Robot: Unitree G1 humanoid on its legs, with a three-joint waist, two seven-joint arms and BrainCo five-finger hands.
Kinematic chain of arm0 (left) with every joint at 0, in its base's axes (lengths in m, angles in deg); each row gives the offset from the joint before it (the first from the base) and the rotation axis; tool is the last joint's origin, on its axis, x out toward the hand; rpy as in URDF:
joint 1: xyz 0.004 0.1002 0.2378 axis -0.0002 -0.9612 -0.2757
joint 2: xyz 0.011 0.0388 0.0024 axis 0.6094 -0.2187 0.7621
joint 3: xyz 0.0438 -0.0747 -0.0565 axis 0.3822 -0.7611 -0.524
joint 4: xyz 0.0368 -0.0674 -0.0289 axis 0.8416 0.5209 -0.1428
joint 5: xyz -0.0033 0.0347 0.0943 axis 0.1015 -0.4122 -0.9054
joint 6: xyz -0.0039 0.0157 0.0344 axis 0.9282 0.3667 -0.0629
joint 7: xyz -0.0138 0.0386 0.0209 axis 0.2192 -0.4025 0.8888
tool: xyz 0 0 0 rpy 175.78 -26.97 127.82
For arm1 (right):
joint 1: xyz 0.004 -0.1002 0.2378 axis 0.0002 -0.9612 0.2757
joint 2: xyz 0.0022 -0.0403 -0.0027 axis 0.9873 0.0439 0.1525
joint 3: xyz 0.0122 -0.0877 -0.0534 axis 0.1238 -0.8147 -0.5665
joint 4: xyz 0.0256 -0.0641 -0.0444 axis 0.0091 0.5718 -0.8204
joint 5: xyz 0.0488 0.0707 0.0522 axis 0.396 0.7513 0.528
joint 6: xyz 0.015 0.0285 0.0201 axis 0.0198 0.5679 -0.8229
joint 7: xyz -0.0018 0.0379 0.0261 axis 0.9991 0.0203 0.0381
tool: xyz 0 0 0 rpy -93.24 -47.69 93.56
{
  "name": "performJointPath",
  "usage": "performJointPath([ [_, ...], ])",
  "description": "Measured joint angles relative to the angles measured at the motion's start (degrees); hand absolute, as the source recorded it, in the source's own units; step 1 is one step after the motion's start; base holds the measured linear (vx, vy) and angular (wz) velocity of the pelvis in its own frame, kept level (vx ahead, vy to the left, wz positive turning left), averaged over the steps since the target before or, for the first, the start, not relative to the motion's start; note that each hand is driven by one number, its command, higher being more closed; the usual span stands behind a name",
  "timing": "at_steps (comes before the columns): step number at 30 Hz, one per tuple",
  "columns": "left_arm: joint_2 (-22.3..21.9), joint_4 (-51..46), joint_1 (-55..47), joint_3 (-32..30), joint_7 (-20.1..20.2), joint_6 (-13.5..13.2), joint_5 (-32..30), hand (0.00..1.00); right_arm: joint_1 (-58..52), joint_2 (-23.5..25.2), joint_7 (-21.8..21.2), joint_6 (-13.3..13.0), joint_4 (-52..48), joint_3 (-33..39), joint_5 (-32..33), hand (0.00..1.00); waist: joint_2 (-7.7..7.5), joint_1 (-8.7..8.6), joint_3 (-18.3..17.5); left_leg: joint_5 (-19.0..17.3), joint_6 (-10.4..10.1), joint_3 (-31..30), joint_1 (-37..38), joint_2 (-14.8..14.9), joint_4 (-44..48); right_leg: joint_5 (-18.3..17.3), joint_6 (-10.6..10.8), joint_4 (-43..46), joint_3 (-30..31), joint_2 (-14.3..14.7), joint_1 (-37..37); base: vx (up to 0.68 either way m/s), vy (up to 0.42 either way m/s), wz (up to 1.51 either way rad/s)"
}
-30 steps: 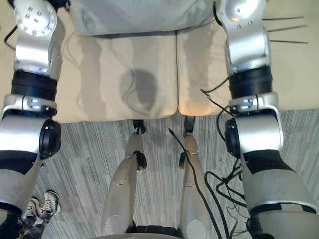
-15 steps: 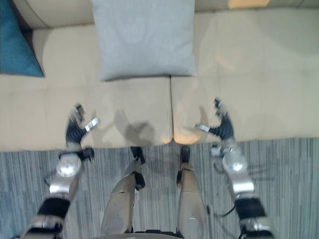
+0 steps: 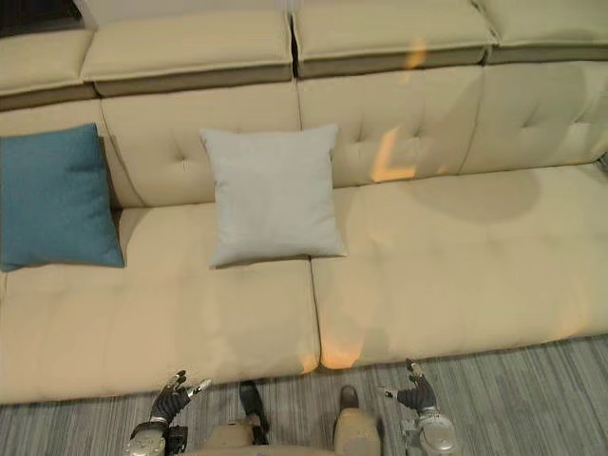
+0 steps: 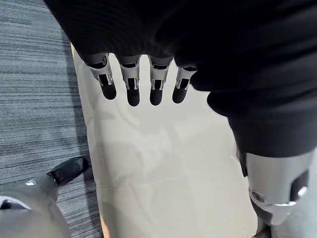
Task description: Pick up cushions and gather them together orderly.
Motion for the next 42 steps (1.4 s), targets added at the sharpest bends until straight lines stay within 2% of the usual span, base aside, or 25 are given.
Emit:
performJointPath([
  [3, 0.86, 0.07, 1.06, 0.06, -0.02, -0.01, 0.03, 0.0, 1.21, 0.18, 0.05, 0.43, 0.07, -0.21, 0.01, 0.0, -0.54, 0.13, 0.12, -0.21, 0.31, 3.11, -0.5, -0.06, 0.28, 2.19, 0.38, -0.6, 3.47, 0.32, -1.83, -0.01, 0.027, -0.55],
  [6, 0.9, -1.02, 3.96, 0.13, -0.04, 0.02, 0.19, 0.0, 1.79, 0.16, 0.14, 0.55, -0.34, -0.49, 0.08, 0.0, -1.11, -0.23, 0.81, -4.2, 2.12, 3.46, -5.74, 1.57, 9.27, 3.94, 1.24, 4.5, 4.01, 0.1, -6.5, -0.06, 0.002, -0.29],
  [7, 0.55, -2.4, 4.26, -0.05, -0.08, 0.01, 0.23, 0.0, 2.09, 0.51, 0.21, 0.86, -0.71, -0.61, 0.19, 0.0, -0.15, 0.36, 1.32, -5.52, 2.98, 4.09, -6.22, 4.2, 11.28, 2.23, 0.5, 9.7, 3.78, 0.54, -7.06, -0.1, -0.024, -0.12],
  [8, 0.72, -3.77, 4.33, 0.11, -0.11, 0.03, 0.33, 0.0, 1.89, 1.06, 0.19, 0.89, -1.15, -0.76, 0.25, 0.0, -0.21, -0.16, 1.63, -6.11, 3.17, 3.4, -6.4, 4.26, 12.91, -2.23, -1.62, 22.44, 3.05, 0.06, -9.57, -0.08, -0.056, 0.2],
  [9, 0.57, -5.61, 4.19, 0.14, -0.14, -0.02, 0.47, 0.0, 0.91, 1.58, 0.2, 0.92, -1.28, -0.82, 0.31, 0.0, -1.04, -0.13, 1.7, -6.53, 3.38, 2.08, -6.37, 3.95, 14.47, -4.69, -0.89, 35.8, 2.87, -0.69, -10.25, -0.08, -0.063, 0.51],
  [11, 0.13, -7.71, 3.51, 0.13, -0.37, 0.16, 0.59, 0.0, -0.11, 1.58, 0.22, 0.97, -1.28, -2.51, 0.39, 0.0, -2.21, 0.27, 1.18, -6.13, 2.87, 0.04, -7.24, 3.72, 16.28, -4.72, -0.6, 43.43, 2.96, -0.95, -7.88, -0.18, -0.173, 0.5],
  [12, -0.04, -8.17, 3.07, 0.02, -0.5, 0.32, 0.59, 0.0, 0.48, 1.65, 0.26, 0.98, -1.29, -3.01, 0.39, 0.0, -3.05, 0.66, 0.81, -5.56, 2.37, -0.31, -8.49, 3.69, 17.01, -5.98, 0.9, 39.52, 2.99, -0.77, -6.05, -0.22, -0.204, 0.22],
  [13, -0.76, -8.11, 3.2, -0.04, -0.61, 0.76, 0.6, 0.0, 1.15, 1.46, 0.3, 0.98, -1.3, -2.75, 0.41, 0.0, -2.93, 1.03, 0.49, -4.95, 1.76, -0.4, -9.21, 4.07, 16.76, -7.37, 1.53, 36.74, 2.46, -0.19, -5.29, -0.2, -0.156, -0.21],
  [14, -2.71, -8.24, 3.15, 0.06, -0.8, 0.81, 0.65, 0.0, 2.04, 1.12, 0.94, 0.97, -1.88, -2.01, 0.74, 0.0, -0.72, 2.72, 0.24, -2.42, 1.49, -0.4, -10.61, 5.56, 14.61, -10.27, 1.09, 29.37, 0.64, 1.37, -3.31, -0.17, -0.113, -0.32],
  [15, -3.41, -8.32, 3.13, 0.11, -0.93, 0.78, 0.67, 0.0, 2.25, 1.31, 1.51, 0.96, -2.67, -1.81, 1.1, 0.0, -0.56, 3.35, 0.22, -0.53, 1.52, -0.35, -11.73, 5.66, 13.45, -12.65, 0.38, 24.8, -0.5, 1.66, -2.54, -0.27, -0.217, -0.17],
  [16, -4.29, -8.0, 3.21, 0.32, -1.28, 0.86, 0.68, 0.0, 3.22, 1.29, 1.82, 1.04, -2.51, -1.68, 1.88, 0.0, 0.32, 2.99, 0.55, 1.59, 0.96, -0.62, -13.77, 6.05, 11.97, -15.4, -2.72, 18.39, -2.24, 2.63, -1.17, -0.26, -0.212, 0.06],
  [17, -4.98, -7.93, 3.38, 0.37, -1.3, 0.96, 0.68, 0.0, 3.61, 0.96, 1.92, 1.27, -2.41, -1.49, 2.59, 0.0, 1.64, 2.96, 1.21, 1.8, 0.46, -1.29, -13.91, 6.8, 10.84, -14.43, -3.47, 16.94, -3.09, 3.49, -0.93, -0.34, -0.186, 0.24],
  [18, -5.44, -8.0, 3.36, 0.49, -1.3, 0.98, 0.67, 0.0, 3.43, 0.95, 2.04, 1.5, -2.27, -0.97, 2.9, 0.0, 2.18, 2.72, 1.36, 0.32, -1.5, -1.87, -13.79, 7.12, 9.22, -13.03, -4.18, 14.92, -4.51, 3.73, -0.39, -0.23, -0.063, 0.29],
  [20, -5.47, -8.14, 3.42, 0.58, -1.29, 1.05, 0.62, 0.0, 2.91, 1.96, 2.66, 1.6, -2.07, 1.5, 3.05, 0.0, 1.17, 2.78, 1.7, -0.2, -1.75, -2.83, -13.6, 6.87, 14.34, -11.34, -5.79, 13.64, -6.42, 2.63, -0.06, -0.24, -0.069, 0.25],
  [21, -5.38, -8.09, 3.01, 0.57, -1.28, 1.07, 0.57, 0.0, 2.83, 1.91, 2.78, 1.59, -1.9, 2.35, 3.32, 0.0, 0.38, 2.64, 1.8, -3.92, -0.49, -5.17, -13.53, 5.92, 21.6, -10.82, -5.78, 13.25, -6.87, 1.78, -0.21, -0.22, -0.062, 0.03],
  [22, -5.36, -8.11, 3.0, 0.49, -1.28, 1.06, 0.57, 0.0, 3.18, 1.94, 2.84, 1.63, -1.77, 2.39, 3.36, 0.0, 0.4, 2.67, 1.8, -7.77, -0.42, -6.76, -13.23, 5.2, 25.48, -9.92, -5.54, 12.65, -6.25, 1.67, -0.33, -0.14, -0.006, -0.08],
  [25, -5.33, -7.93, 1.97, 0.04, -1.4, 1.12, 0.61, 0.0, 5.21, 1.35, 2.77, 1.67, -1.2, 2.93, 3.33, 0.0, 0.86, 3.09, 1.65, -15.08, -1.09, -10.25, -10.07, 3.86, 28.1, -7.44, -4.56, 11.96, -2.52, 2.38, -2.36, -0.12, 0.116, -0.58],
  [27, -5.61, -7.04, 1.76, 0.18, -1.4, 1.13, 0.63, 0.0, 5.98, 1.43, 2.77, 1.68, -0.94, 2.95, 3.32, 0.0, 1.39, 2.89, 1.35, -17.53, -1.47, -11.4, -6.61, 2.33, 24.41, -6.16, -2.9, 11.33, 0.27, 2.52, -2.73, -0.12, 0.193, -0.66],
  [30, -5.28, -6.49, 2.11, 0.19, -1.51, 1.2, 0.61, 0.0, 5.19, 1.59, 2.72, 1.7, -0.83, 3.93, 3.28, 0.0, 0.57, 2.3, 0.6, -17.09, -1.33, -8.45, -4.49, 0.14, 19.31, -2.29, -0.56, 5.37, 2.7, 1.16, -1.93, -0.13, 0.178, -0.43],
  [33, -4.41, -5.7, 2.17, 0.88, -1.57, 1.22, 0.56, 0.0, 4.54, 1.59, 2.97, 1.71, -0.83, 5.53, 3.3, 0.0, 0.49, 0.25, 0.37, -17.39, -0.94, -6.18, -4.26, -1.01, 18.88, 0.42, 0.53, 2.06, 5.21, 0.24, -1.76, -0.05, 0.16, -0.39],
  [35, -4.02, -5.25, 2.2, 1.25, -1.57, 1.3, 0.44, 0.0, 4.36, 1.98, 3.23, 1.71, -0.97, 6.12, 3.45, 0.0, 0.42, -0.26, 0.42, -17.75, -0.47, -4.17, -3.7, -0.95, 19.5, 1.75, 0.79, 0.79, 7.51, 0.58, -2.01, 0.0, 0.111, -0.75],
  [38, -3.68, -5.26, 2.71, 1.94, -1.68, 1.3, 0.39, 0.0, 4.31, 3.16, 3.95, 1.67, -2.29, 6.66, 3.59, 0.0, 0.23, -0.48, 0.6, -20.09, 0.52, -0.02, -3.61, 0.71, 23.44, 5.0, 0.79, -0.57, 14.16, 3.33, -4.07, 0.02, 0.078, -1.31],
  [40, -3.35, -5.26, 3.0, 2.51, -1.7, 1.29, 0.07, 0.0, 4.79, 3.43, 4.06, 1.27, -3.71, 5.84, 4.66, 0.0, 0.26, -0.48, 0.59, -22.64, 0.74, 2.77, -3.43, 2.69, 25.29, 9.63, 0.09, -2.42, 15.05, 5.73, -6.39, -0.01, 0.004, -2.19],
  [41, -3.05, -5.3, 3.79, 3.08, -1.62, 1.29, -0.02, 0.0, 5.75, 3.46, 4.16, 1.35, -3.7, 4.58, 4.75, 0.0, 0.12, -0.87, 1.14, -23.19, 1.06, 9.59, -2.51, 5.28, 25.49, 11.38, -3.45, -3.4, 6.7, 5.9, -7.82, -0.03, -0.038, -1.87],
  [42, -2.7, -5.29, 4.54, 3.36, -1.63, 1.3, -0.01, 0.0, 6.08, 3.46, 4.19, 1.43, -3.63, 4.41, 4.74, 0.0, -0.38, -1.11, 1.68, -23.3, 1.04, 11.92, -1.58, 5.42, 25.41, 9.3, -6.11, -1.58, 0.02, 4.95, -8.95, -0.02, -0.05, -2.22],
])
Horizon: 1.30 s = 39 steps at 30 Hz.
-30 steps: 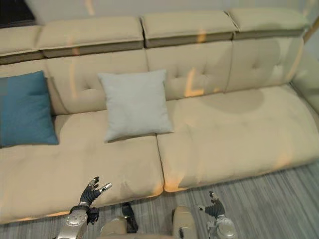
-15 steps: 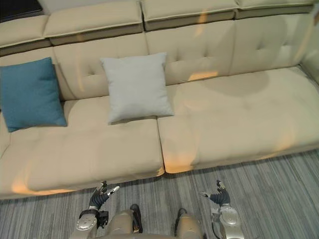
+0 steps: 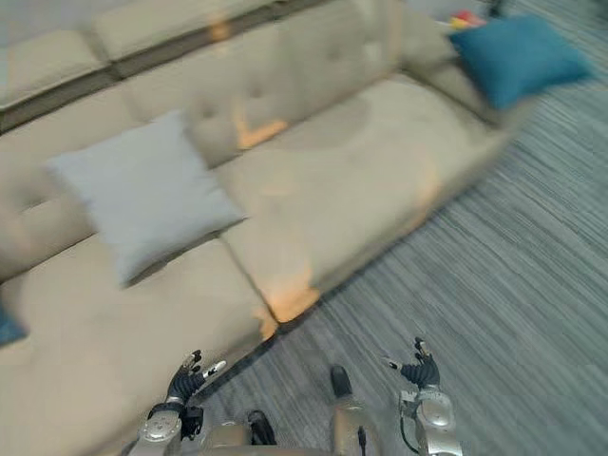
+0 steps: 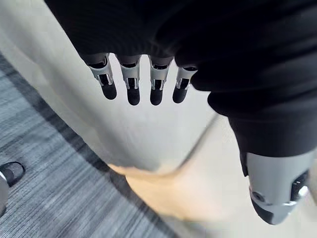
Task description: Pick up cushions and gather them together orderly.
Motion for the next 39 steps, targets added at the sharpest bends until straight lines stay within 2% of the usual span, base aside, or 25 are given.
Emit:
performJointPath([
  [1, 0.09, -0.04, 1.8, 0.39, 0.0, 0.24, 0.01, 0.0, 0.66, -0.64, 0.13, 0.07, 0.75, 0.0, -0.1, 0.0, 0.08, -0.92, 0.91, -0.35, -0.24, 4.99, 2.39, 0.98, -0.12, -4.09, -5.39, 3.96, -14.07, -3.64, -1.12, 0.02, -0.007, -1.5],
  [2, 0.17, -0.09, 1.83, 0.83, 0.0, 0.41, 0.01, 0.0, 0.7, -0.99, 0.16, 0.09, 1.17, -0.11, -0.12, 0.0, 0.38, -0.9, 0.96, -0.62, -0.55, 6.96, 3.33, 1.36, -0.17, -5.24, -6.53, 5.29, -19.69, -5.43, -0.81, 0.04, -0.021, -2.24],
  [3, 0.29, -0.51, 2.32, 1.6, -0.01, 0.51, 0.05, 0.0, 1.43, -1.62, 0.19, 0.22, 2.73, -0.55, -0.26, 0.0, 0.77, -0.79, 0.99, -1.47, -1.64, 12.55, 6.59, 2.22, -0.17, -6.99, -8.24, 7.88, -32.63, -9.35, 0.54, 0.06, -0.044, -1.85],
  [5, 0.74, -0.57, 2.61, 1.71, -0.04, 0.61, 0.12, 0.0, 2.38, -1.59, 0.2, 0.39, 3.34, -0.63, -0.29, 0.0, 0.86, -0.7, 0.96, -2.16, -2.75, 16.6, 9.45, 2.45, -0.34, -6.68, -7.87, 9.11, -38.48, -10.49, 1.35, 0.12, -0.162, -2.2],
  [6, 1.2, -0.53, 3.04, 1.9, -0.01, 0.81, 0.18, 0.0, 2.76, -1.78, 0.27, 0.62, 3.33, -0.61, -0.34, 0.0, 1.33, -0.82, 0.98, -3.15, -4.42, 18.53, 11.42, 2.91, -0.15, -7.11, -5.15, 10.75, -35.39, -8.81, 0.06, 0.17, -0.203, -2.1],
  [8, 1.15, -0.52, 4.06, 1.91, 0.03, 1.0, 0.17, 0.0, 2.7, -2.15, 0.46, 1.2, 3.25, -0.61, -0.33, 0.0, 2.05, -1.27, 0.78, -3.59, -5.15, 19.3, 12.87, 4.92, 3.26, -9.52, -4.43, 12.83, -32.01, -6.84, -1.04, 0.19, -0.147, -1.54],
  [9, 0.74, -0.53, 5.12, 1.93, 0.03, 1.11, 0.17, 0.0, 2.26, -2.34, 0.65, 1.31, 3.25, -0.62, -0.32, 0.0, 2.75, -1.4, 0.47, -2.91, -4.3, 17.28, 12.23, 8.88, 11.44, -10.64, -4.18, 13.48, -29.7, -4.69, -0.88, 0.36, -0.213, -1.49],
  [11, -0.24, -0.48, 5.4, 2.17, 0.14, 1.09, 0.17, 0.0, 1.72, -2.6, 0.95, 1.4, 3.3, -1.41, -0.31, 0.0, 3.73, -1.3, 0.6, 2.52, 3.88, 8.89, 9.27, 13.82, 24.84, -12.2, -4.94, 13.29, -25.92, -1.4, 1.17, 0.36, -0.172, -1.4],
  [12, -1.14, -0.44, 4.76, 2.89, 0.08, 1.12, 0.32, 0.0, 1.66, -2.77, 1.22, 1.54, 3.32, -2.73, -0.24, 0.0, 4.16, -0.72, 0.78, 4.75, 3.06, -2.84, 5.17, 13.07, 32.96, -13.06, -5.69, 12.76, -22.14, 0.27, 3.6, 0.24, -0.026, -1.15],
  [13, -1.37, -0.46, 4.57, 3.21, 0.09, 1.11, 0.43, 0.0, 1.75, -2.74, 1.32, 1.54, 3.32, -2.98, -0.23, 0.0, 4.15, -0.43, 0.79, 3.44, 1.34, -6.93, 3.35, 11.61, 35.17, -13.33, -5.82, 12.75, -20.78, 0.45, 4.28, 0.38, 0.026, -1.48],
  [14, -1.81, -0.49, 3.92, 3.81, -0.03, 1.12, 0.6, 0.0, 2.1, -2.63, 1.4, 1.55, 3.46, -4.29, -0.22, 0.0, 3.78, 0.56, 0.99, 0.89, -0.64, -16.47, -1.67, 6.3, 38.1, -14.42, -5.68, 12.71, -16.9, 0.46, 6.51, 0.25, 0.041, -1.07],
  [17, -2.12, -0.68, 2.35, 3.92, -0.56, 1.12, 0.66, 0.0, 3.02, -1.98, 1.4, 1.56, 4.44, -5.55, -0.22, 0.0, 3.3, 2.7, 1.68, -0.5, 0.34, -24.42, -8.61, 0.29, 35.3, -15.85, -4.26, 11.73, -11.76, 0.37, 10.63, 0.36, 0.117, -1.04],
  [20, -2.37, -1.02, 1.6, 3.62, -1.13, 1.16, 0.67, 0.0, 4.41, -1.79, 1.59, 1.54, 5.06, -6.0, -0.23, 0.0, 3.7, 4.6, 2.0, 0.12, -0.44, -28.94, -15.1, -5.53, 18.99, -17.39, -1.92, 9.91, -7.95, -0.7, 14.23, 0.36, 0.215, -0.61],
  [21, -2.41, -1.05, 1.59, 3.45, -1.14, 1.18, 0.65, 0.0, 5.33, -1.78, 2.17, 1.53, 5.17, -5.95, -0.21, 0.0, 4.0, 4.78, 2.03, 1.79, -2.52, -29.12, -16.1, -7.33, 9.28, -18.49, -0.52, 9.37, -7.18, -1.04, 15.31, 0.39, 0.27, -0.31],
  [22, -2.44, -1.05, 1.5, 3.37, -1.14, 1.2, 0.63, 0.0, 5.75, -1.83, 2.43, 1.45, 5.25, -5.88, -0.19, 0.0, 4.4, 5.2, 1.91, 4.6, -2.52, -28.94, -16.02, -7.4, 3.67, -19.41, 0.55, 9.33, -6.57, -0.79, 15.79, 0.4, 0.284, -0.65],
  [23, -2.39, -0.99, 1.19, 2.58, -1.2, 1.3, 0.63, 0.0, 6.22, -1.49, 2.41, 1.43, 6.02, -6.12, -0.19, 0.0, 4.15, 6.87, 1.28, 8.97, 1.89, -27.58, -14.91, -7.77, 4.11, -21.05, 1.6, 9.95, -4.0, -1.03, 16.48, 0.44, 0.288, -0.68],
  [25, -2.72, -1.02, 0.35, 1.15, -1.26, 1.7, 0.72, 0.0, 6.09, -0.74, 2.39, 1.35, 6.27, -5.84, -0.23, 0.0, 0.46, 6.99, -0.69, 3.11, 6.19, -25.84, -15.17, -11.23, 7.39, -23.74, 5.34, 14.52, -2.48, -4.77, 15.99, 0.55, 0.269, -0.3],
  [26, -2.9, -1.02, 0.33, 1.17, -1.29, 1.73, 0.84, 0.0, 6.2, -0.73, 2.37, 1.36, 6.51, -5.45, -0.27, 0.0, 0.06, 7.14, -0.68, 1.93, 6.67, -25.35, -14.56, -11.93, 7.73, -23.82, 5.72, 19.12, -2.42, -5.78, 14.26, 0.58, 0.269, 0.01],
  [28, -3.39, -0.77, -0.32, 2.54, -1.3, 2.0, 1.88, 0.0, 6.15, 0.01, 2.35, 1.57, 8.52, -3.64, -0.37, 0.0, -0.13, 6.27, -0.21, -1.95, 9.37, -24.9, -7.13, -14.61, 7.11, -18.37, 12.43, 41.97, -3.13, -10.29, 7.86, 0.7, 0.325, 0.1],
  [29, -3.31, -0.76, -0.49, 2.95, -1.34, 2.04, 1.97, 0.0, 5.99, 0.14, 2.31, 1.62, 8.86, -3.69, -0.43, 0.0, -0.04, 5.81, -0.12, -2.74, 9.56, -25.16, -5.22, -14.95, 6.8, -18.67, 11.33, 45.67, -4.38, -11.2, 7.24, 0.75, 0.26, 0.22],
  [31, -3.19, -0.8, -0.21, 4.05, -2.22, 2.09, 2.41, 0.0, 6.25, 0.43, 2.25, 1.74, 9.74, -3.76, -2.06, 0.0, 1.03, 5.53, -0.19, -3.78, 9.71, -26.2, 3.12, -15.64, 1.55, -22.2, 5.01, 50.5, -12.66, -13.87, 3.03, 0.6, 0.125, 0.06],
  [32, -3.17, -0.82, 0.11, 4.08, -2.34, 2.09, 2.59, 0.0, 6.48, 0.41, 2.24, 1.73, 9.74, -3.74, -2.13, 0.0, 1.35, 5.44, -0.27, -3.78, 9.71, -26.7, 4.42, -15.64, 0.12, -22.61, 4.37, 49.59, -14.25, -13.78, 1.68, 0.58, 0.082, 0.09],
  [35, -3.41, -0.8, 3.56, 4.29, -2.35, 2.28, 2.79, 0.0, 7.74, -1.57, 2.18, 1.76, 9.76, -3.75, -2.43, 0.0, 4.46, 4.0, 1.26, -3.91, 7.55, -28.29, 11.65, -13.69, -6.6, -22.66, 3.16, 33.33, -18.86, -9.33, -4.37, 0.59, 0.04, 0.29],
  [37, -3.46, -0.79, 5.23, 4.25, -2.4, 2.33, 2.75, 0.0, 7.5, -2.78, 2.2, 2.08, 9.68, -3.71, -2.41, 0.0, 5.19, 3.67, 1.71, -4.98, 4.44, -28.61, 14.97, -12.45, -7.22, -16.24, 2.57, 20.2, -18.37, -6.39, -8.21, 0.56, -0.022, 0.25],
  [39, -2.6, -0.68, 5.43, 3.96, -2.58, 2.3, 2.72, 0.0, 5.99, -2.6, 2.2, 2.5, 9.58, -3.7, -2.42, 0.0, 3.54, 2.89, 1.15, -7.34, 0.31, -30.89, 20.19, -12.03, -7.32, -3.0, -0.68, 7.14, -16.54, -3.87, -8.82, 0.82, -0.137, 0.52],
])
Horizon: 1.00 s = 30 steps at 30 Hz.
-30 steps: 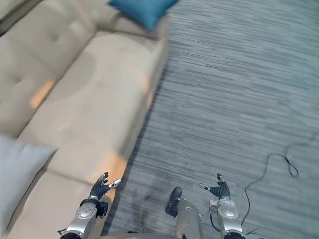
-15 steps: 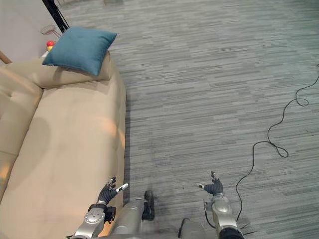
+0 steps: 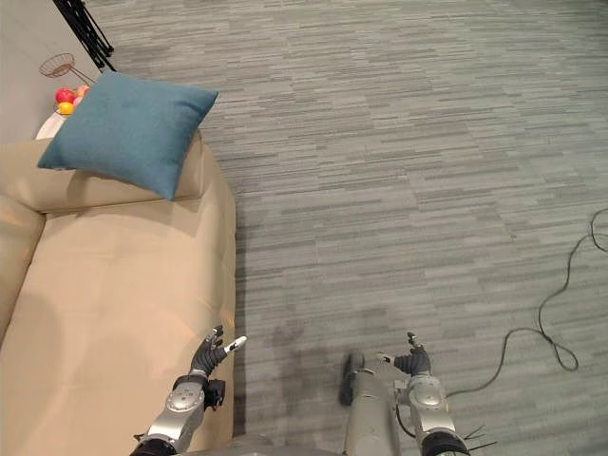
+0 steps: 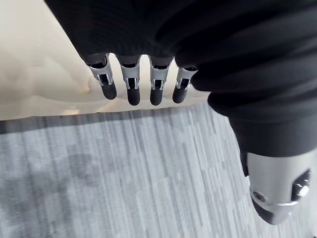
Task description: Pick up cushions and gather them together orderly.
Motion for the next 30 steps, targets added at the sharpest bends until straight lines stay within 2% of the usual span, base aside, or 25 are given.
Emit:
performJointPath([
  [1, 0.29, 0.32, -0.38, -0.19, -0.11, 0.0, 0.0, 0.0, -0.61, -0.05, -0.01, 0.06, -0.07, 0.12, 0.01, 0.0, 0.0, -0.66, -0.43, -0.72, -1.18, -1.49, 1.08, 0.85, 1.4, 6.92, -1.91, 2.98, 1.55, -0.33, -0.25, 0.81, -0.172, 0.51],
  [2, -0.82, 1.16, -0.09, -0.08, -0.23, 0.04, 0.01, 0.0, -0.66, -0.66, -0.05, 0.32, -0.03, 0.61, 0.02, 0.0, 2.28, -0.95, -0.6, 0.09, -2.73, -1.77, -0.45, 3.15, 6.42, 2.5, -2.82, 9.12, -0.34, 0.49, -1.19, 0.77, -0.164, 0.48],
  [3, -1.45, 1.18, 0.22, -0.21, -0.26, 0.05, 0.03, 0.0, -0.39, -0.51, -0.19, 0.4, -0.1, 1.1, 0.03, 0.0, 2.1, -1.16, -0.56, 5.92, -4.67, -1.48, -5.24, 4.04, 17.59, -2.4, -2.27, 11.45, -0.57, 0.23, -0.1, 0.73, -0.172, 0.21],
  [4, -2.03, 1.19, 0.03, -0.56, -0.25, 0.05, 0.05, 0.0, -0.2, -0.61, -0.2, 0.42, -0.14, 1.03, 0.03, 0.0, 2.18, -1.06, -0.47, 12.72, -3.86, -1.37, -8.54, 4.62, 25.04, -3.82, -2.29, 10.86, -0.52, 0.58, 2.15, 1.01, -0.225, 0.1],
  [5, -2.68, 1.17, -0.3, -1.16, -0.2, 0.01, 0.12, 0.0, -0.03, -0.54, -0.11, 0.41, -0.1, 0.83, 0.21, 0.0, 2.56, -0.2, 0.54, 16.76, -2.09, -0.19, -15.01, 8.63, 41.85, -5.2, -2.41, 6.13, -0.43, 2.61, 10.35, 0.73, -0.173, -0.07],
  [6, -2.63, 1.14, -0.22, -1.31, -0.2, -0.01, 0.12, 0.0, 0.03, -0.41, -0.08, 0.4, -0.1, 0.79, 0.43, 0.0, 2.45, -0.13, 0.91, 15.78, -0.64, 0.38, -16.46, 9.6, 45.41, -5.37, -2.57, 5.01, -0.4, 3.08, 12.37, 0.69, -0.113, -0.07],
  [7, -2.55, 0.87, -0.23, -2.32, -0.08, -0.03, 0.24, 0.0, 0.34, 0.26, 0.06, 0.23, -0.12, 0.88, 0.71, 0.0, 0.88, 1.35, 1.97, 13.02, 2.75, 2.3, -21.9, 10.53, 52.86, -6.76, -2.39, 0.79, 0.14, 3.24, 19.8, 0.5, -0.046, -0.03],
  [10, -2.32, -1.17, -1.27, -2.58, 0.07, -0.05, 1.43, 0.0, 0.86, 0.42, 0.12, -0.17, -0.05, 0.97, 2.47, 0.0, -0.42, 3.14, 2.23, 9.28, 2.43, 3.6, -31.8, 9.3, 46.41, -8.19, -0.57, -6.25, 1.03, 2.87, 28.32, 0.63, -0.008, -0.15],
  [12, -2.37, -2.09, -2.05, -2.77, 0.12, -0.06, 1.86, 0.0, 2.27, -0.26, 0.17, -0.2, 0.02, 1.25, 2.74, 0.0, 0.18, 4.5, 2.66, 9.2, 2.18, 5.42, -37.45, 7.02, 30.64, -10.3, 2.51, -8.0, 1.84, 1.74, 32.14, 0.63, 0.15, -0.17],
  [13, -2.66, -2.32, -2.98, -2.94, 0.04, -0.08, 2.11, 0.0, 2.27, -0.67, 0.21, -0.21, 0.05, 1.43, 2.74, 0.0, 0.59, 4.65, 2.45, 13.41, -1.56, 7.25, -37.15, 5.62, 15.06, -12.36, 4.39, -8.48, 1.73, 1.2, 34.53, 0.6, 0.186, -0.06],
  [14, -2.57, -2.38, -3.57, -3.01, 0.05, -0.12, 2.5, 0.0, 2.51, -0.57, 0.21, -0.19, 0.39, 1.43, 2.73, 0.0, 1.57, 4.94, 2.17, 19.67, 4.68, 9.92, -36.44, 5.65, 11.14, -13.8, 5.29, -8.89, 2.02, 1.53, 36.22, 0.64, 0.199, -0.01],
  [15, -2.96, -2.39, -3.88, -4.11, -0.03, -0.04, 2.57, 0.0, 2.96, 0.19, 0.13, -0.09, 0.87, 0.94, 2.71, 0.0, -0.3, 5.74, 1.74, 18.13, 6.44, 12.2, -34.9, 4.1, 10.66, -13.98, 4.72, -9.48, 3.44, -0.31, 37.51, 0.66, 0.205, 0.02],
  [16, -3.17, -3.31, -3.76, -6.02, -0.6, -0.16, 2.84, 0.0, 3.54, 0.14, 0.12, -0.23, 0.98, 1.01, 2.63, 0.0, -0.38, 5.99, 1.48, 15.33, 8.99, 12.26, -35.17, 3.64, 13.12, -12.03, 5.43, -8.57, 3.91, -0.67, 37.76, 0.66, 0.208, 0.1],
  [18, -3.87, -3.91, -4.33, -8.25, -0.83, -0.27, 3.59, 0.0, 4.65, 0.17, 0.14, -0.21, 1.32, 1.0, 2.44, 0.0, -0.43, 5.98, 1.44, 11.05, 11.87, 11.67, -34.39, 3.53, 17.78, -11.87, 8.23, 1.67, 4.59, -1.85, 36.15, 0.67, 0.251, 0.39],
  [19, -3.7, -3.94, -5.12, -8.41, -0.8, -0.34, 3.76, 0.0, 4.39, 0.38, 0.14, -0.23, 1.36, 1.28, 2.28, 0.0, -0.7, 5.85, 1.22, 8.72, 11.17, 10.77, -31.36, 2.72, 17.15, -9.67, 14.93, 16.22, 5.96, -3.74, 31.76, 0.7, 0.257, 0.58],
  [20, -3.33, -3.9, -5.52, -8.41, -0.81, -0.33, 3.89, 0.0, 3.81, 0.59, 0.13, -0.27, 1.5, 1.32, 2.22, 0.0, -1.13, 5.67, 1.1, 7.6, 11.03, 10.23, -29.41, 1.95, 16.49, -8.2, 17.23, 24.04, 7.53, -4.6, 28.75, 0.59, 0.178, 0.77],
  [21, -2.61, -3.87, -5.89, -8.43, -0.83, -0.29, 4.2, 0.0, 3.4, 0.92, 0.09, -0.27, 1.55, 1.31, 2.2, 0.0, -2.2, 5.49, 0.83, 7.02, 11.28, 8.65, -26.78, 0.18, 15.76, -8.26, 17.2, 35.5, 8.64, -5.82, 25.08, 0.36, 0.047, 0.75],
  [22, -2.32, -3.88, -6.05, -8.53, -0.86, -0.29, 4.27, 0.0, 2.84, 0.95, 0.06, -0.23, 1.62, 1.3, 2.16, 0.0, -2.57, 5.54, 0.83, 6.85, 11.57, 7.27, -24.86, -0.9, 14.93, -8.86, 16.87, 40.35, 8.21, -7.07, 23.5, 0.47, 0.02, 1.07],
  [23, -2.13, -3.91, -6.8, -9.14, -0.95, -0.33, 4.43, 0.0, 1.88, 0.89, 0.01, -0.23, 1.81, 1.31, 2.03, 0.0, -2.55, 5.57, 0.77, 6.75, 11.74, 4.78, -20.48, -2.35, 12.77, -10.99, 13.38, 45.51, 4.77, -9.32, 21.46, 0.55, -0.008, 0.92],
  [24, -2.02, -3.92, -7.62, -9.61, -1.07, -0.35, 4.76, 0.0, 1.16, 0.93, -0.04, -0.25, 2.08, 1.28, 1.76, 0.0, -2.19, 5.61, 0.56, 6.74, 11.74, 2.72, -17.54, -2.65, 10.91, -13.12, 9.51, 45.4, 1.92, -10.23, 19.89, 0.71, -0.051, 1.09],
  [25, -2.08, -3.87, -8.08, -10.28, -1.25, -0.36, 5.49, 0.0, 0.47, 0.98, -0.08, -0.46, 2.03, 1.28, 1.56, 0.0, -1.5, 5.67, -0.01, 6.75, 11.74, -1.47, -14.31, -2.75, 8.28, -15.6, 5.9, 40.86, -0.26, -9.56, 16.33, 0.56, -0.081, 0.83],
  [26, -2.12, -3.84, -8.11, -10.57, -1.4, -0.36, 5.7, 0.0, 0.14, 0.93, -0.1, -0.56, 1.94, 1.32, 1.57, 0.0, -1.24, 5.56, -0.15, 6.75, 11.73, -3.35, -13.65, -2.66, 7.71, -16.37, 5.68, 37.81, -0.16, -8.7, 15.19, 0.52, -0.146, 1.15],
  [28, -2.39, -3.44, -7.34, -11.55, -2.19, -0.41, 5.91, 0.0, -1.3, 0.73, -0.16, -0.71, 1.45, 1.57, 1.63, 0.0, -0.45, 4.48, -0.34, 6.74, 11.56, -8.66, -12.48, -1.99, 7.44, -16.72, 6.18, 22.56, 3.92, -4.37, 13.13, 0.43, -0.201, 1.6],
  [29, -2.7, -3.2, -6.2, -11.77, -2.74, -0.58, 6.14, 0.0, -3.92, 0.9, -0.12, -0.7, 0.85, 2.03, 1.76, 0.0, -0.45, 4.2, -0.52, 5.32, 7.95, -13.1, -11.59, -1.12, 8.25, -13.47, 7.3, 9.13, 13.04, -0.3, 11.64, 0.43, -0.249, 1.86],
  [30, -2.73, -3.22, -6.02, -11.76, -3.06, -0.65, 6.14, 0.0, -4.68, 1.03, -0.1, -0.68, 0.85, 2.11, 1.78, 0.0, -1.01, 4.3, -0.74, 4.42, 6.35, -14.76, -11.5, -1.23, 8.97, -10.97, 7.74, 5.04, 16.22, 0.16, 11.71, 0.43, -0.285, 2.08],
])
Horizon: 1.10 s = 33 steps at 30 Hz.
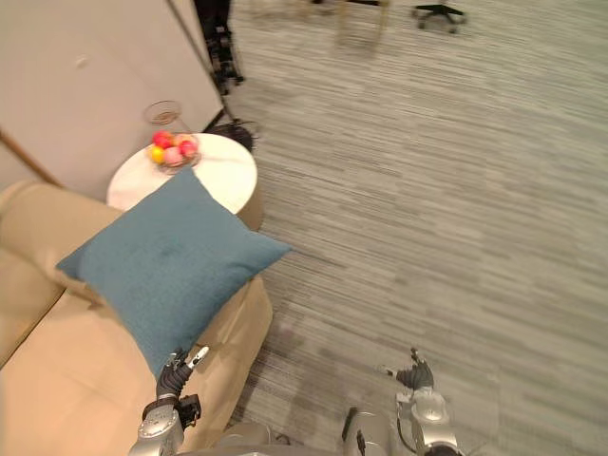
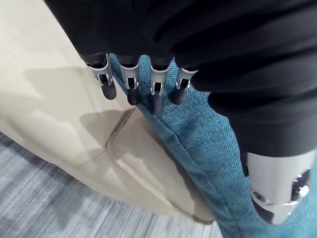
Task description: Pick up cushions and gather them together orderly.
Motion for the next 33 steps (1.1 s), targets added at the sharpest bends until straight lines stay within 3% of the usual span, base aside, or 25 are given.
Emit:
performJointPath([
  [1, 0.32, 0.01, 0.19, 0.02, -0.39, -0.07, 0.0, 0.0, -1.18, 0.35, 0.02, 0.02, 0.0, 0.02, 0.01, 0.0, -1.3, -0.02, -0.28, -1.58, -2.59, -2.28, -0.19, -0.42, 1.29, 6.29, 1.34, -6.19, 3.35, -0.33, 0.52, 0.25, -0.239, 1.43],
  [2, 0.37, 0.53, 0.24, -0.01, -0.4, -0.07, -0.05, 0.0, -2.01, 0.46, 0.05, 0.05, 0.02, 0.2, 0.16, 0.0, -1.6, -0.4, -0.18, -2.8, -4.36, -4.31, -0.26, -0.44, 2.36, 10.6, 1.82, -5.56, 3.47, -1.03, 1.27, 0.39, -0.402, 1.71],
  [3, -1.67, 1.41, 0.71, 0.25, -0.23, -0.16, -0.05, 0.0, -2.2, 0.42, 0.1, 0.58, -0.04, 1.29, 0.5, 0.0, 0.38, 0.18, -0.98, -2.74, -6.28, -6.26, -1.06, 1.9, 3.73, 8.51, -0.04, -2.61, -0.81, -0.17, 1.84, 0.37, -0.396, 1.45],
  [5, -2.57, 1.45, -0.23, 0.06, -0.33, -0.17, 0.03, 0.0, -1.14, 0.58, 0.19, 0.4, -1.37, 1.83, 0.55, 0.0, 0.57, 0.14, -1.15, -0.73, -9.81, -4.69, -2.12, 4.14, 4.16, 5.83, -1.51, -0.99, -5.53, -1.03, 2.84, 0.34, -0.374, 1.29],
  [6, -3.08, 1.53, -0.08, 0.21, -0.19, -0.12, 0.08, 0.0, -0.75, 0.61, 0.2, 0.11, -2.5, 1.85, 0.78, 0.0, 0.49, -0.1, -1.1, 1.91, -12.09, 0.44, -4.1, 6.1, 5.5, 5.33, -2.23, -2.14, -9.76, -1.95, 5.18, 0.28, -0.345, 1.63],
  [8, -3.26, 1.51, 0.69, 0.26, -0.19, -0.17, 0.11, 0.0, -1.02, 0.64, 0.25, -0.37, -2.77, 1.91, 1.11, 0.0, -0.46, 0.08, -0.58, 3.45, -10.7, 11.8, -6.55, 9.74, 9.2, 5.04, -2.72, -6.11, -14.29, -2.48, 10.6, 0.19, -0.204, 1.65],
  [9, -2.78, 1.52, 0.67, 0.95, -0.16, -0.26, 0.14, 0.0, -0.42, 0.68, 0.25, -0.53, -2.75, 1.87, 1.7, 0.0, -1.0, 0.18, -0.81, 2.11, -8.48, 22.05, -7.73, 12.09, 9.54, 5.03, -2.73, -8.53, -17.39, -3.29, 13.42, 0.13, -0.068, 1.39],
  [11, -2.1, 1.53, 0.69, 2.23, -0.16, -0.26, 0.13, 0.0, 0.83, 0.38, 0.27, -0.82, -2.93, 1.9, 2.87, 0.0, -1.26, 0.03, -0.99, 2.17, -7.45, 32.44, -9.26, 12.79, 5.31, 5.06, -2.66, -9.12, -21.1, -5.12, 14.38, 0.09, 0.023, 1.24],
  [12, -1.68, 1.52, 0.85, 3.08, -0.13, -0.4, 0.11, 0.0, 1.19, -0.18, 0.27, -0.75, -2.74, 2.22, 3.24, 0.0, -0.59, -0.07, -1.38, 6.77, -5.11, 39.63, -10.25, 13.79, 1.2, 4.92, -1.6, -9.55, -23.95, -5.37, 14.82, 0.07, 0.103, 1.16],
  [13, -0.67, 1.57, 0.93, 3.42, -0.14, -0.43, 0.11, 0.0, 1.19, 0.37, 0.19, -0.62, -2.54, 2.28, 3.24, 0.0, -1.12, 0.03, -1.75, 6.83, -4.47, 42.18, -10.39, 12.98, 0.39, 4.85, -0.79, -10.09, -25.72, -6.38, 15.15, 0.08, 0.121, 1.09],
  [15, 1.13, 1.73, 0.76, 3.4, -0.1, -0.39, 0.05, 0.0, 1.82, 2.09, 0.17, -0.6, -2.54, 2.07, 3.23, 0.0, -2.77, 0.16, -1.68, 7.2, -3.86, 41.78, -11.45, 11.42, -0.25, 4.95, -0.56, -11.29, -27.63, -7.07, 15.71, 0.07, 0.122, 0.7],
  [18, 2.99, 2.66, -0.32, 3.45, -0.05, -0.03, -0.05, 0.0, 1.78, 2.7, 0.18, -0.55, -1.92, 2.17, 3.2, 0.0, -3.35, 0.02, -1.75, 7.12, -3.47, 40.11, -9.86, 9.04, -0.57, 4.43, 0.19, -9.68, -27.65, -9.12, 17.7, 0.06, 0.093, 0.37],
  [20, 3.01, 3.38, -0.82, 3.62, 0.08, -0.03, -0.41, 0.0, 1.41, 2.36, 0.15, -0.56, -1.91, 2.23, 3.11, 0.0, -3.22, -0.31, -1.77, 5.86, -2.15, 40.06, -7.09, 7.17, -3.26, 3.15, 2.02, -3.02, -27.32, -11.73, 16.8, 0.01, 0.139, 0.19],
  [21, 3.14, 4.34, -0.97, 4.92, 0.69, -0.03, -0.79, 0.0, 1.52, 1.82, 0.15, -0.51, -1.73, 2.34, 2.84, 0.0, -2.88, -0.75, -1.73, 4.36, -1.72, 39.31, -6.11, 6.28, -4.87, 2.82, 2.43, 5.34, -25.74, -14.16, 14.09, -0.04, 0.132, 0.23],
  [22, 3.28, 4.45, -0.96, 5.56, 1.1, -0.02, -1.0, 0.0, 1.38, 1.72, 0.15, -0.48, -1.74, 2.36, 2.68, 0.0, -2.93, -1.45, -1.76, 3.98, -1.74, 38.78, -5.42, 5.48, -5.53, 3.02, 2.17, 10.35, -24.46, -15.75, 12.13, -0.02, 0.105, 0.47],
  [23, 3.67, 4.52, -1.06, 6.52, 1.13, -0.01, -1.37, 0.0, 1.11, 1.75, 0.15, -0.46, -1.79, 2.33, 2.65, 0.0, -3.56, -2.95, -1.61, 3.61, -1.19, 37.17, -4.22, 3.96, -5.89, 4.47, -0.07, 20.06, -19.77, -18.16, 7.87, 0.09, 0.05, 0.6],
  [24, 4.44, 4.95, -0.9, 7.2, 1.18, 0.01, -1.94, 0.0, 0.41, 1.88, 0.15, -0.44, -1.88, 2.27, 2.64, 0.0, -4.33, -4.04, -1.46, 3.13, -0.86, 36.09, -3.25, 3.52, -5.52, 3.3, -0.54, 26.06, -13.77, -17.08, 4.5, 0.11, 0.031, 0.59],
  [25, 4.67, 5.0, -0.87, 7.1, 1.15, 0.07, -2.13, 0.0, 0.02, 1.9, 0.15, -0.42, -1.97, 2.28, 2.64, 0.0, -4.49, -4.15, -1.32, 3.02, -0.61, 35.77, -3.07, 3.58, -5.19, 1.16, -0.48, 27.53, -11.47, -15.64, 3.11, 0.13, -0.028, 0.46],
  [26, 5.12, 5.03, -0.89, 6.76, 1.13, 0.06, -2.32, 0.0, -0.35, 1.79, 0.23, -0.41, -2.14, 2.29, 2.67, 0.0, -4.82, -4.45, -1.17, 3.21, -0.63, 35.36, -2.62, 3.92, -4.86, -2.03, -0.43, 27.3, -8.67, -12.91, 1.45, 0.11, -0.067, 0.34],
  [28, 5.8, 5.06, -0.42, 6.74, 1.15, 0.05, -2.54, 0.0, -0.35, 1.09, 0.25, -0.42, -3.02, 2.38, 2.69, 0.0, -5.08, -5.11, -1.26, 3.21, -1.03, 34.27, -2.05, 4.7, -4.74, -4.1, -0.37, 19.94, -7.46, -7.66, -0.4, 0.13, -0.094, 0.27],
  [30, 6.57, 5.08, 0.39, 6.82, 1.15, -0.07, -2.63, 0.0, -0.6, 0.58, 0.26, -0.47, -4.3, 3.84, 2.69, 0.0, -5.22, -6.37, -1.41, 3.47, -2.35, 32.85, -1.88, 4.92, -4.85, -2.07, -0.77, 8.17, -3.62, -2.73, 0.25, 0.16, -0.124, 0.43],
  [31, 7.04, 5.46, 1.33, 6.73, 1.16, -0.13, -2.72, 0.0, -1.59, 0.1, 0.4, -0.59, -6.17, 5.4, 2.7, 0.0, -6.56, -6.78, -1.62, 3.29, -3.33, 31.23, -1.53, 4.14, -4.64, 2.18, -3.75, 4.36, -2.33, -1.83, 0.56, 0.21, -0.149, 0.54],
  [33, 6.83, 5.52, 2.3, 6.72, 1.16, -0.23, -2.76, 0.0, -2.61, -1.87, 0.53, -0.54, -7.54, 6.62, 2.66, 0.0, -4.31, -6.56, -1.79, 3.73, -4.62, 30.54, -1.11, 5.34, -5.68, 2.36, -3.94, 3.11, -2.7, -0.58, 1.27, 0.22, -0.152, 0.06],
])
